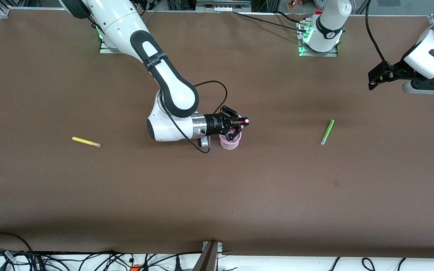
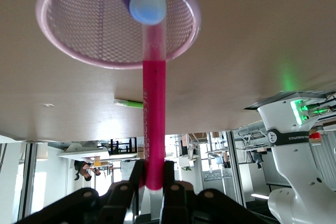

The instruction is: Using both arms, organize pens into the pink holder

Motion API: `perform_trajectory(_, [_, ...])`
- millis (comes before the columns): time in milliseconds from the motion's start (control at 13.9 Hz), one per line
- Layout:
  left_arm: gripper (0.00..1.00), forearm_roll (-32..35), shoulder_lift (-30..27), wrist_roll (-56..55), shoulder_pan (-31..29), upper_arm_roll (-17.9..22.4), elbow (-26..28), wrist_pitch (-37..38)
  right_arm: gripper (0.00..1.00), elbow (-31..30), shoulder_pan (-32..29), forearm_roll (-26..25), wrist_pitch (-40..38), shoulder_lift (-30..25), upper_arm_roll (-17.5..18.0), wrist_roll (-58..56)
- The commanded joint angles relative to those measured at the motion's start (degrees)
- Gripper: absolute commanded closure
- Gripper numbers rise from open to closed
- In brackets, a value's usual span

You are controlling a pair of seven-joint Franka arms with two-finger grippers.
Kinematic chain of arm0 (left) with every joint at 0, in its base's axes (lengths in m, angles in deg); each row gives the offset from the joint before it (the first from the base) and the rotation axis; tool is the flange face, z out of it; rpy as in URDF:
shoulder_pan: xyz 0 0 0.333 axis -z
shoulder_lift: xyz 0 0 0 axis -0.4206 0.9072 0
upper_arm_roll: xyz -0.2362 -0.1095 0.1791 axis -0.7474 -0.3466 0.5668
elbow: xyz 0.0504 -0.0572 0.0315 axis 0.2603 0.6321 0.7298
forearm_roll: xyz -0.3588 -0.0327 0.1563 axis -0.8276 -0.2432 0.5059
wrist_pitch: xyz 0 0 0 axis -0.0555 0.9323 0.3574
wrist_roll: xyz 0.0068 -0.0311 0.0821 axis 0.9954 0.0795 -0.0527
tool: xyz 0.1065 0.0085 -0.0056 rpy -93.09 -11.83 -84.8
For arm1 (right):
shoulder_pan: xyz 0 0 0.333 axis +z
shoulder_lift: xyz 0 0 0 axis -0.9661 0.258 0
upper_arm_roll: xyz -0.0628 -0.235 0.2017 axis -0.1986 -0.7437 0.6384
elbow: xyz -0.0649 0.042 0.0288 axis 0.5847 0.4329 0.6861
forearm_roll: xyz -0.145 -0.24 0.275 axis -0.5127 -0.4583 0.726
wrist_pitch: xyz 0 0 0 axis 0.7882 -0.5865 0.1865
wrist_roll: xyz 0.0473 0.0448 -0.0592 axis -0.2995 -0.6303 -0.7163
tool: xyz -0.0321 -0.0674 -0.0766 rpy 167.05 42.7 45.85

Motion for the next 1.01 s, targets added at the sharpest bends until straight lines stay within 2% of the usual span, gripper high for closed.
perform_trajectory(0, [0.0, -3.9, -1.9, -0.9, -0.4, 0.4, 2.1, -1.2, 1.0, -0.6, 0.3, 1.5, 0.2, 0.4, 0.0, -4.5])
perform_trajectory(144, [0.0, -4.4, -1.6, -0.9, -2.7, 0.5, 2.3, -0.7, 0.91, -0.7, 0.3, 1.4, 0.0, 0.5, 0.0, -6.3])
perform_trajectory(288, [0.0, -1.6, -1.7, -1.1, -2.7, 0.6, 2.4, -0.4, 0.77, -0.7, 0.2, 1.2, 0.0, 0.5, 0.0, -7.0])
perform_trajectory(361, [0.0, 0.4, -1.7, -1.0, -2.4, 0.5, 2.3, -0.5, 0.65, -0.7, 0.0, 1.0, 0.0, 0.5, 0.0, -7.4])
perform_trajectory(577, [0.0, 0.8, -1.3, -1.0, -2.1, 0.4, 2.2, -0.3, 0.6, -0.6, -0.5, 0.8, -0.1, 0.0, -0.1, -8.2])
perform_trajectory(721, [0.0, 0.9, -0.6, -1.1, -2.4, 0.5, 2.0, 0.9, 0.44, -0.6, -0.8, 0.6, -0.8, -0.3, -0.3, -8.4])
perform_trajectory(865, [0.0, 1.7, -0.1, -0.9, -2.6, 0.4, 0.9, 1.0, 0.27, -0.2, -1.9, 0.3, -6.6, -1.6, -2.0, -11.2])
perform_trajectory(938, [0.0, 2.6, 0.0, -0.9, -2.5, 0.3, 0.7, 0.9, 0.22, -0.4, -2.0, -1.2, -10.1, -3.1, -3.7, -13.2])
